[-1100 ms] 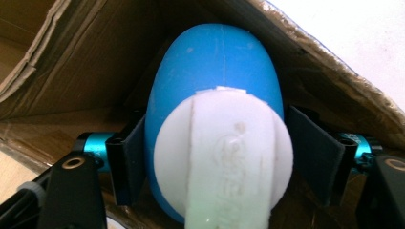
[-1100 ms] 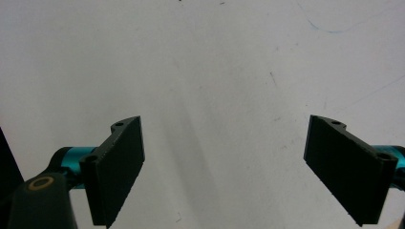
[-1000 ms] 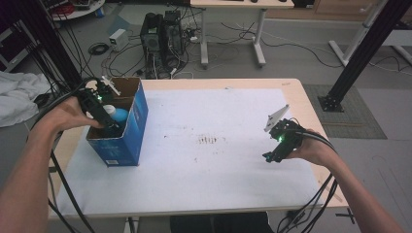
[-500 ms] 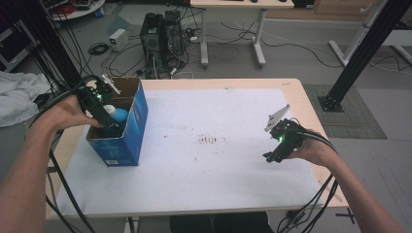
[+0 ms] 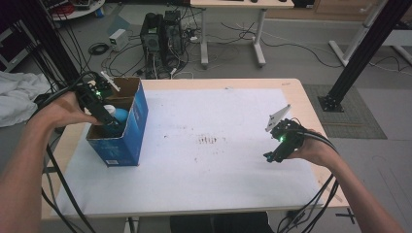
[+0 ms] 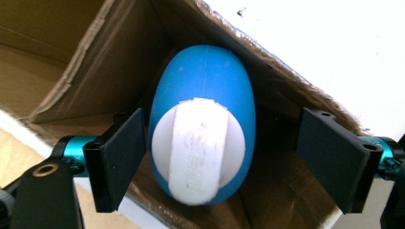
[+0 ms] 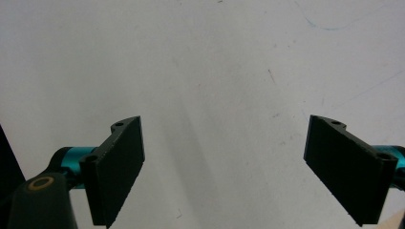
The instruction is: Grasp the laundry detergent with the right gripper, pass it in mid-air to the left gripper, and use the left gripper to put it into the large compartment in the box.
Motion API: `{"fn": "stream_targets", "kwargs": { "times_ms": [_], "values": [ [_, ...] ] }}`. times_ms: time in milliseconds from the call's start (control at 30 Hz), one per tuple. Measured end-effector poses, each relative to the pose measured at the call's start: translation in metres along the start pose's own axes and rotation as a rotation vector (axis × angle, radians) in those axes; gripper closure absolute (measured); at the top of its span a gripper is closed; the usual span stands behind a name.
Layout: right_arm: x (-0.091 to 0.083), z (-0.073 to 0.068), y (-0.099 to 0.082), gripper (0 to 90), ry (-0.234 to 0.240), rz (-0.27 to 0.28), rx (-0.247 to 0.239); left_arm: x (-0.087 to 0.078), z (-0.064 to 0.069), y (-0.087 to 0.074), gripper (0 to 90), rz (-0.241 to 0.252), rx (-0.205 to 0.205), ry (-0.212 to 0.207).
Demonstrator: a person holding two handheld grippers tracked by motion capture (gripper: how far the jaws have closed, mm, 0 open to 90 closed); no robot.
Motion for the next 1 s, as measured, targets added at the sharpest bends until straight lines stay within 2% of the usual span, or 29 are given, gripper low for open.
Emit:
{"fn": "stream_targets", "kwargs": {
  "times_ms": [33, 67, 200, 267, 300, 367, 467, 533, 567, 600, 667, 700, 733, 767, 800, 867, 900, 933, 1000],
  "values": [
    [0.000, 0.000, 0.000, 12.9, 0.001, 0.006, -0.001, -0.005, 0.002, 0.002, 17.4, 0.016, -0.008, 0.015],
    [0.000, 0.000, 0.000, 12.9, 0.000, -0.001, -0.004, -0.007, 0.002, 0.003, 15.0, 0.016, -0.003, 0.016],
    [0.000, 0.000, 0.001, 12.9, 0.001, 0.007, 0.003, -0.014, 0.006, 0.008, 15.0, 0.021, 0.020, 0.022],
    [0.000, 0.000, 0.002, 12.9, 0.000, -0.001, -0.004, -0.024, 0.014, 0.017, 15.0, 0.042, 0.044, 0.031],
    [0.000, -0.002, 0.002, 12.9, 0.007, -0.013, 0.013, -0.026, 0.015, 0.020, 15.0, 0.041, 0.056, 0.034],
    [0.000, -0.001, 0.002, 12.9, 0.004, -0.011, 0.010, -0.030, 0.022, 0.027, 15.0, 0.046, 0.081, 0.038],
    [0.000, -0.002, 0.002, 12.9, 0.005, -0.021, 0.013, -0.037, 0.035, 0.043, 15.0, 0.042, 0.145, 0.037],
    [-0.001, -0.002, 0.002, 12.9, 0.008, -0.021, 0.018, -0.038, 0.048, 0.057, 15.0, 0.058, 0.176, 0.032],
    [-0.001, -0.002, 0.002, 12.9, 0.006, -0.020, 0.016, -0.040, 0.054, 0.065, 15.0, 0.050, 0.218, 0.034],
    [-0.001, -0.002, 0.002, 12.9, 0.005, -0.019, 0.017, -0.039, 0.060, 0.069, 15.0, 0.066, 0.217, 0.031],
    [-0.001, -0.002, 0.002, 12.9, -0.002, -0.014, 0.011, -0.038, 0.071, 0.081, 15.0, 0.076, 0.246, 0.029],
    [-0.002, -0.002, 0.002, 12.9, 0.003, -0.016, 0.020, -0.038, 0.075, 0.086, 13.0, 0.074, 0.265, 0.039],
    [-0.002, -0.002, 0.002, 12.9, 0.003, -0.016, 0.020, -0.038, 0.075, 0.086, 11.1, 0.074, 0.265, 0.039],
    [-0.003, -0.001, 0.002, 12.9, 0.001, -0.012, 0.019, -0.034, 0.089, 0.100, 11.1, 0.098, 0.280, 0.031],
    [-0.003, -0.001, 0.003, 12.9, 0.000, -0.011, 0.019, -0.032, 0.093, 0.104, 11.1, 0.102, 0.285, 0.025],
    [-0.003, -0.001, 0.003, 12.9, -0.001, -0.008, 0.023, -0.026, 0.103, 0.112, 11.1, 0.090, 0.306, 0.015],
    [-0.003, 0.000, 0.004, 12.9, 0.001, -0.008, 0.013, -0.022, 0.108, 0.117, 11.1, 0.070, 0.333, 0.017],
    [-0.004, 0.000, 0.004, 12.9, -0.004, -0.008, 0.016, -0.018, 0.112, 0.120, 11.1, 0.085, 0.321, 0.013],
    [-0.005, 0.000, 0.005, 12.9, -0.007, -0.008, 0.016, -0.011, 0.120, 0.126, 11.1, 0.085, 0.330, -0.001]
  ]
}}
Point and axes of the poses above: each handheld gripper's, and its own axes: x roughly forward along the jaws, y roughly out of its top, z roughly to its right, the point moved 3 cm from there along x, roughly forward along the jaws, and after that the axes turned 2 degrees about -x, right-handed, at the moved point
